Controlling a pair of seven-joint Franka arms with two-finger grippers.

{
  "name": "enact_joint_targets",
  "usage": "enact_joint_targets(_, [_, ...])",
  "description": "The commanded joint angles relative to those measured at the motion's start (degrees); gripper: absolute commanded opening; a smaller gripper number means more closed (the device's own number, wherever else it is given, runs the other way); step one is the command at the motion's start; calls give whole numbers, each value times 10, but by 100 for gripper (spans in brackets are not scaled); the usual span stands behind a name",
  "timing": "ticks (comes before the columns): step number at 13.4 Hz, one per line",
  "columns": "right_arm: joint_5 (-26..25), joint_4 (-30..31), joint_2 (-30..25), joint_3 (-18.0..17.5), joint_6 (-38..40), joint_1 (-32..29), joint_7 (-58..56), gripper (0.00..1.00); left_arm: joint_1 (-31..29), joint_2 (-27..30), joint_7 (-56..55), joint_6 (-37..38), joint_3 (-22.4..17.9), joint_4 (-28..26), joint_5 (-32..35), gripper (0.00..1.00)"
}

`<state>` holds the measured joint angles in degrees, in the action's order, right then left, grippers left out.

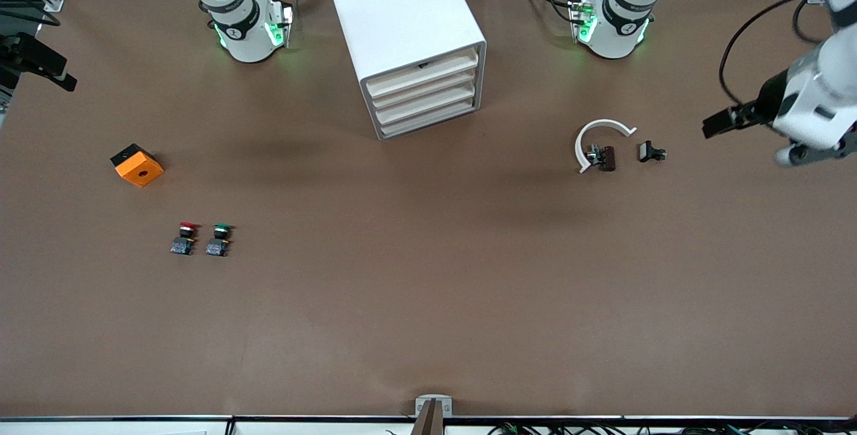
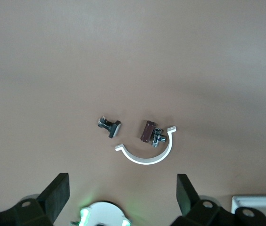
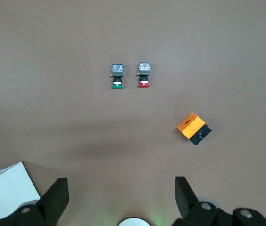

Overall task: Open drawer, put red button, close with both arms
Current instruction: 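Reach the left gripper to the drawer while the right gripper reaches the red button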

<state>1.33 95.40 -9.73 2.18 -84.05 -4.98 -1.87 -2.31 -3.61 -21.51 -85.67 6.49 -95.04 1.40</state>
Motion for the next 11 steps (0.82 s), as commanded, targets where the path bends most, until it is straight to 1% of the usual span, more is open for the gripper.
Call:
enact_joint_targets(1, [6, -14, 37, -7, -1, -13, -13, 100, 4, -70, -86, -18, 5, 18, -10, 100])
enact_joint_targets(2, [5, -15, 55, -7, -6, -15, -18, 100, 5, -97, -100, -30, 5, 18, -11, 100])
enact_joint_targets(3, [1, -20, 85, -7, -6, -16, -19, 100, 6, -123, -104, -34, 6, 19, -13, 100])
enact_joint_targets(5, [-11, -35, 114, -7, -27, -20, -21, 100, 14, -168, -125, -35, 10, 31, -21, 100])
enact_joint_targets(6, [-12, -38, 138, -7, -33, -25, -20, 100, 36, -196, -169, -35, 10, 39, -28, 100])
enact_joint_targets(7, [-12, -42, 151, -7, -34, -31, -20, 100, 43, -214, -216, -36, 10, 41, -38, 100])
enact_joint_targets(8, [-12, -45, 156, -7, -45, -30, -20, 100, 49, -236, -257, -48, 10, 42, -62, 100])
enact_joint_targets(9, [-12, -36, 162, -7, -72, -27, -20, 100, 62, -255, -305, -67, 10, 41, -97, 100])
enact_joint_targets(11, [-10, -15, 179, -8, -119, -24, -18, 100, 96, -288, -463, -96, 10, 42, -126, 100])
